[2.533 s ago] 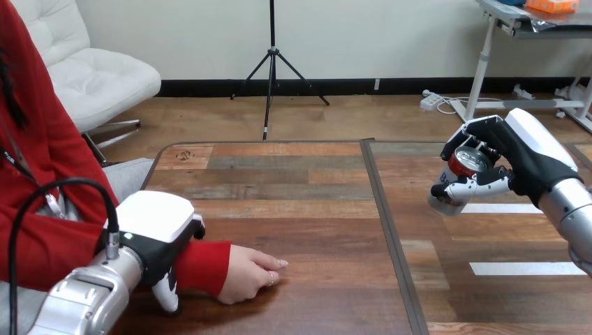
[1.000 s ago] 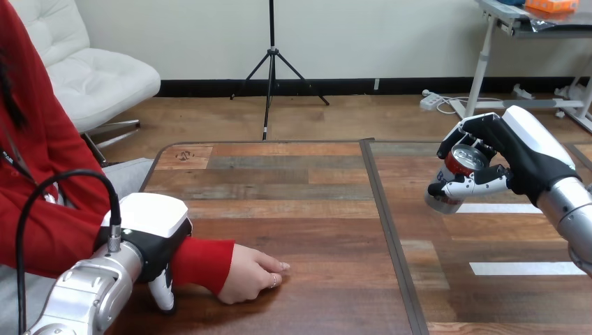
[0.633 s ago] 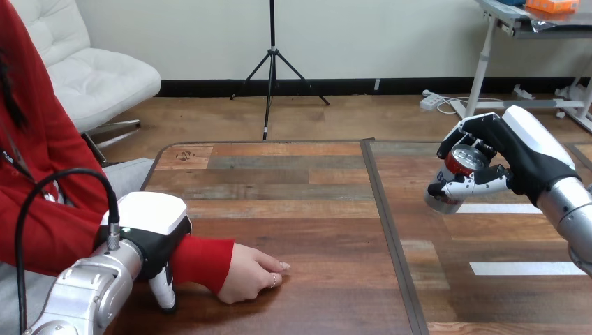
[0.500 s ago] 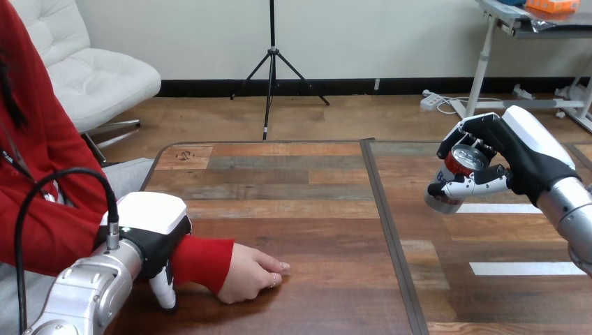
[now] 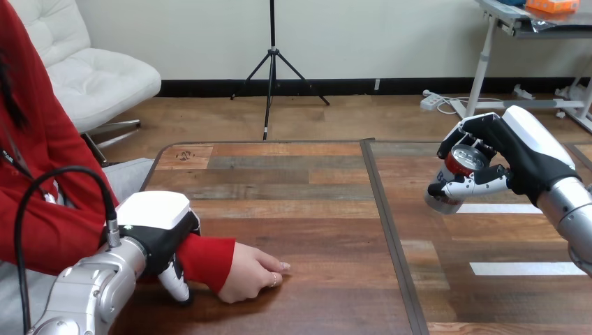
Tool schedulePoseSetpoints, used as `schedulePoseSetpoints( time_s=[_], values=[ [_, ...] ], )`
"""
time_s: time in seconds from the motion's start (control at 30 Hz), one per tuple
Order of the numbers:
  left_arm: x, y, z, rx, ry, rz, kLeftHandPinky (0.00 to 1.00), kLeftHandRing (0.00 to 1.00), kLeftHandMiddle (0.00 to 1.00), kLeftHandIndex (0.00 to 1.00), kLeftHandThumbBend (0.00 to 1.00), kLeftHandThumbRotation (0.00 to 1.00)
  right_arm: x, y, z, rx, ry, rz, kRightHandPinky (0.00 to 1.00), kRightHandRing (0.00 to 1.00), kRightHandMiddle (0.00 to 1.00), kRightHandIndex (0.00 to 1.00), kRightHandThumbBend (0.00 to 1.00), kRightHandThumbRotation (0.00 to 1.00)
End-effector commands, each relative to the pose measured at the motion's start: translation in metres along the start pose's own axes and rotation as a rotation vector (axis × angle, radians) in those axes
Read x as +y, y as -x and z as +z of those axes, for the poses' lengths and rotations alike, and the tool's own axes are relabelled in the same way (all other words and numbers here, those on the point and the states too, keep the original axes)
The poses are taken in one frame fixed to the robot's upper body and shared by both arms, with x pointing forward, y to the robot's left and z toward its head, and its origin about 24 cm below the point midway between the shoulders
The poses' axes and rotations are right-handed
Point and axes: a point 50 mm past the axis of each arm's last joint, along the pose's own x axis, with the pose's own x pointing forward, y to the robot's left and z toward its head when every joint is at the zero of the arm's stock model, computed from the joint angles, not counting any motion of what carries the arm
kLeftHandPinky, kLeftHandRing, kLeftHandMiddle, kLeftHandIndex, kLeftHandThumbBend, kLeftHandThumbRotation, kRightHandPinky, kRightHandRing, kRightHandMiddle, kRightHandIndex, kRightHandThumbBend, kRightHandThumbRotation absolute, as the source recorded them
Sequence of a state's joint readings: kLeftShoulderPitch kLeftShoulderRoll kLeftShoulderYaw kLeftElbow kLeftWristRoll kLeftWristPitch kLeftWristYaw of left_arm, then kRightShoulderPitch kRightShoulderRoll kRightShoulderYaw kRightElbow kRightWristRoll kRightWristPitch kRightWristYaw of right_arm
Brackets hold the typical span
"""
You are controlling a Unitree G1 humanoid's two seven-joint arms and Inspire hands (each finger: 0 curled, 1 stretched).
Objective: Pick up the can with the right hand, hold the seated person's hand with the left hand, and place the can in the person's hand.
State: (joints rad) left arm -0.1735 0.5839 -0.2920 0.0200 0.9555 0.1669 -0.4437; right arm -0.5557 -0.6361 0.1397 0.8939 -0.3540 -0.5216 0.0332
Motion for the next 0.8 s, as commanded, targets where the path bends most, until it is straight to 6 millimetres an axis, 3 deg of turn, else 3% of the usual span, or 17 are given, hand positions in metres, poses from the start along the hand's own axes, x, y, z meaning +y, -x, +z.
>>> schedulePoseSetpoints(
  time_s=[0.0,0.4,0.77],
  values=[
    [0.0009,-0.0052,0.0015,-0.014,0.038,0.023,0.37,0.45,0.51,0.58,0.78,0.0,-0.0296,-0.0099,0.0175,-0.081,-0.015,-0.132,0.42,0.41,0.47,0.49,0.71,0.0],
    [-0.0025,-0.0054,0.0017,-0.052,0.147,0.065,0.29,0.35,0.43,0.46,0.75,0.0,-0.028,-0.012,0.0185,-0.07,-0.025,-0.122,0.41,0.41,0.47,0.5,0.7,0.0],
    [-0.0011,-0.0022,0.0014,-0.072,0.202,0.09,0.25,0.31,0.39,0.41,0.75,0.0,-0.0287,-0.0144,0.0213,-0.073,-0.031,-0.113,0.4,0.41,0.47,0.5,0.68,0.0]
  ],
)
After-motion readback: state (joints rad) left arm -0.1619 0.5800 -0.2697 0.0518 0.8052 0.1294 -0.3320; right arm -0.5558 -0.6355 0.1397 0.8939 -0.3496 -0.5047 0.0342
